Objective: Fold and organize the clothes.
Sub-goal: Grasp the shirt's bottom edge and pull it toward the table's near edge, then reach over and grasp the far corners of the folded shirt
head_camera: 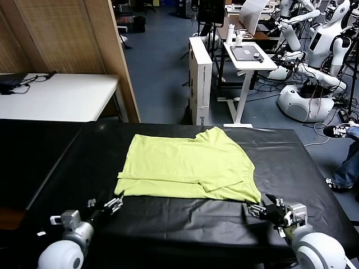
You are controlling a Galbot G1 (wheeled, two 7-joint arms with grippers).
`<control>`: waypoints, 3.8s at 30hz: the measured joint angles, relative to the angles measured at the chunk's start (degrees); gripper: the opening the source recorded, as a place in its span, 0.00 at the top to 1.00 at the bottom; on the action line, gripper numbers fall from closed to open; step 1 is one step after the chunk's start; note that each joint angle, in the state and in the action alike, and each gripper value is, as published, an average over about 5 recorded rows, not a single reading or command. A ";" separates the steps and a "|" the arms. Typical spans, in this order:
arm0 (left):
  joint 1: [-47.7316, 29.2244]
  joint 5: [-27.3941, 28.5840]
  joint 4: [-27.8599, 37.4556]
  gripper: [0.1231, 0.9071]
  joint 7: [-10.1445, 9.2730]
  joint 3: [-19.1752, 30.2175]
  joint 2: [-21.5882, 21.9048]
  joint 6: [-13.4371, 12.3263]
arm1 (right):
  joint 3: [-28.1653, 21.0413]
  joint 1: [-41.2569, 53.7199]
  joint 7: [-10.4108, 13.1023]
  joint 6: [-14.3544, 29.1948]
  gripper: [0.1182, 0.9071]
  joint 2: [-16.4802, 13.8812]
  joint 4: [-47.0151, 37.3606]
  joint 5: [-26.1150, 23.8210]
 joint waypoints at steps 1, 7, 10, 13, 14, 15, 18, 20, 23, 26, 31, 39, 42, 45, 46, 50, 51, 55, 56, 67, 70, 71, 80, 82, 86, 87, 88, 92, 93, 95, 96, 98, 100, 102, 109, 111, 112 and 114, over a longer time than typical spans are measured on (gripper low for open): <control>0.01 0.06 0.06 0.14 -0.05 0.08 -0.05 0.00 | -0.01 -0.03 0.00 -0.01 0.66 0.00 0.06 -0.02; -0.06 0.45 0.54 0.60 -0.16 0.41 -0.05 -0.05 | 0.24 -0.73 0.58 -0.78 0.96 -0.07 1.15 -0.02; -0.04 0.58 0.69 0.85 -0.21 0.41 0.11 -0.08 | 0.75 -1.65 1.09 -2.46 0.97 -0.06 2.63 0.12; 0.39 0.65 0.51 0.97 -0.47 0.13 0.49 -0.12 | 1.19 -3.14 1.63 -4.50 0.97 0.35 4.82 0.25; 0.65 0.64 0.30 0.97 -0.58 -0.07 0.70 -0.12 | 1.29 -3.78 1.83 -5.19 0.97 0.59 5.71 0.26; 0.98 0.59 0.02 0.97 -0.72 -0.32 0.95 -0.12 | 1.36 -4.46 2.07 -5.91 0.97 0.85 6.62 0.26; 2.37 0.16 -1.05 0.97 -1.05 -1.35 1.92 -0.06 | 1.44 -6.62 2.71 -8.04 0.97 1.64 9.48 0.15; 3.67 -0.31 -1.91 0.97 -1.18 -2.24 2.66 0.00 | 1.42 -7.94 3.04 -9.02 0.97 2.10 11.16 -0.01; 6.38 -0.70 -3.54 0.97 -1.18 -3.73 3.63 0.02 | 1.54 -9.59 3.33 -9.52 0.97 2.59 12.99 -0.29; 9.82 -0.45 -5.24 0.97 -1.12 -5.20 4.06 -0.03 | 1.86 -10.65 3.39 -9.52 0.97 2.76 13.85 -0.62; 15.19 -0.26 -7.36 0.97 -1.09 -7.59 4.32 -0.06 | 2.04 -11.00 3.45 -9.52 0.97 2.71 14.47 -0.60; 19.44 -1.85 -9.18 0.96 -1.42 -10.68 4.29 0.50 | 3.00 -12.10 3.50 -9.52 0.60 2.61 16.39 -0.15; 19.92 -3.05 -9.68 0.82 -1.44 -11.48 3.93 0.77 | 3.70 -12.90 3.53 -9.52 0.36 2.61 17.22 0.01; 20.46 -3.85 -10.43 0.59 -1.55 -12.13 3.20 1.63 | 4.41 -13.63 3.54 -9.52 0.14 2.59 18.07 0.29; 20.68 -3.84 -10.73 0.50 -1.60 -12.29 2.89 2.00 | 4.68 -13.75 3.54 -9.52 0.09 2.56 18.32 0.64; 21.42 -3.11 -12.11 0.19 -1.69 -12.88 1.51 3.48 | 5.49 -12.84 3.71 -9.51 0.01 1.98 18.52 3.86; 21.43 -3.03 -12.48 0.13 -1.70 -13.04 1.19 3.92 | 5.49 -12.18 3.75 -9.51 0.00 1.71 18.25 4.76; 20.72 -4.01 -13.35 0.01 -1.94 -13.60 0.23 5.99 | 4.54 -7.41 3.85 -9.51 0.00 0.30 15.76 7.27; 20.41 -4.65 -13.39 0.00 -2.20 -13.71 0.13 6.48 | 4.15 -5.68 3.87 -9.51 0.00 -0.12 14.83 7.88; 8.87 -15.05 -9.64 0.00 -6.75 -10.99 3.34 10.12 | -4.92 16.47 3.61 -9.31 0.00 -3.95 1.34 11.99; 4.54 -17.78 -7.85 0.00 -6.76 -10.08 5.78 11.59 | -9.76 23.46 4.47 -8.44 0.00 -3.50 -3.23 11.99; 3.06 -18.59 -7.19 0.00 -6.73 -9.81 6.76 12.04 | -11.47 25.84 4.70 -8.10 0.00 -3.24 -4.86 11.99; -11.35 -24.45 1.15 0.00 -5.76 -4.64 16.26 13.39 | -26.03 45.23 4.75 -6.70 0.00 2.22 -21.39 11.82; -14.91 -24.12 3.64 0.00 -5.15 -2.59 17.53 13.29 | -28.40 48.60 4.60 -6.31 0.00 3.68 -24.57 11.63; -21.64 -21.46 9.01 0.00 -3.02 2.32 18.47 12.43 | -32.01 53.84 4.41 -6.24 0.00 6.36 -29.86 11.26; -23.25 -20.49 10.37 0.00 -2.33 3.63 18.50 12.11 | -32.61 54.80 4.41 -6.45 0.00 6.96 -30.95 11.17; -24.89 -19.49 11.79 0.00 -1.73 4.98 18.46 11.79 | -33.08 55.61 4.42 -6.78 0.00 7.51 -31.94 11.08; -31.16 -16.60 17.59 0.00 -0.28 9.88 17.73 10.81 | -34.27 57.73 4.45 -8.54 0.00 9.17 -35.04 10.84; -32.57 -16.22 18.99 0.00 -0.12 10.87 17.46 10.69 | -34.46 58.08 4.40 -8.84 0.00 9.46 -35.61 10.82; -35.09 -15.76 21.58 0.00 0.03 12.57 16.89 10.57 | -34.80 58.72 4.15 -9.13 0.00 9.98 -36.64 10.75; -36.17 -15.60 22.75 0.00 0.04 13.26 16.63 10.55 | -34.98 59.03 3.97 -9.16 0.00 10.23 -37.14 10.66; -38.02 -15.38 24.77 0.00 0.04 14.40 16.21 10.56 | -35.42 59.66 3.54 -9.16 0.00 10.77 -38.11 10.30; -39.58 -15.29 26.41 0.00 0.09 15.33 15.96 10.64 | -35.86 60.27 3.21 -9.22 0.00 11.30 -39.02 9.86; -40.87 -15.27 27.76 0.00 0.23 16.09 15.83 10.72 | -36.22 60.75 3.06 -9.34 0.00 11.78 -39.86 9.48; -43.92 -14.97 31.23 0.00 0.51 18.28 15.39 10.78 | -36.92 61.45 3.03 -9.47 0.00 12.95 -41.53 8.86; -44.52 -14.95 31.76 0.00 0.48 18.84 15.25 10.78 | -36.95 61.46 3.03 -9.48 0.00 13.06 -41.64 8.82; -44.80 -14.91 31.99 0.00 0.46 19.14 15.13 10.78 | -36.95 61.45 3.03 -9.49 0.00 13.09 -41.67 8.81; -45.32 -14.79 32.43 0.00 0.39 19.75 14.79 10.78 | -36.93 61.45 3.03 -9.49 0.00 13.11 -41.70 8.81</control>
